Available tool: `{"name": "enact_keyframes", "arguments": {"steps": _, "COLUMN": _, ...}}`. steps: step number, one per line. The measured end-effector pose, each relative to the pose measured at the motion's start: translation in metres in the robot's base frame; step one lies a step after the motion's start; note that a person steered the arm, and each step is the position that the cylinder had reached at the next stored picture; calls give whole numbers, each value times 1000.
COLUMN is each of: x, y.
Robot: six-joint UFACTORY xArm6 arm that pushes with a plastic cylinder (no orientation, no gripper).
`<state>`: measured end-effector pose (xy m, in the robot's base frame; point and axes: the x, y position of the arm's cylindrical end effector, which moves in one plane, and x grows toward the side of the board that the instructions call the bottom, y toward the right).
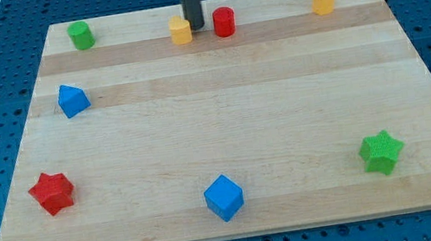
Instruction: Nudge the red circle a bit up
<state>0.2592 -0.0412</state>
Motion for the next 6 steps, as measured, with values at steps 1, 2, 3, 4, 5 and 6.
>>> {"name": "enact_keyframes", "arguments": {"steps": 1, "x": 19, "y": -18}}
{"name": "enact_keyframes", "arguments": {"steps": 2, "x": 48, "y": -7}}
{"name": "enact_keyframes", "arguments": {"steps": 3, "x": 67, "y": 18}}
{"name": "enact_keyframes", "arguments": {"steps": 4, "x": 61, "y": 71}}
{"name": "enact_keyframes", "arguments": {"steps": 5, "x": 25, "y": 72}}
{"name": "enact_keyframes", "arguments": {"steps": 6, "x": 19, "y": 71}}
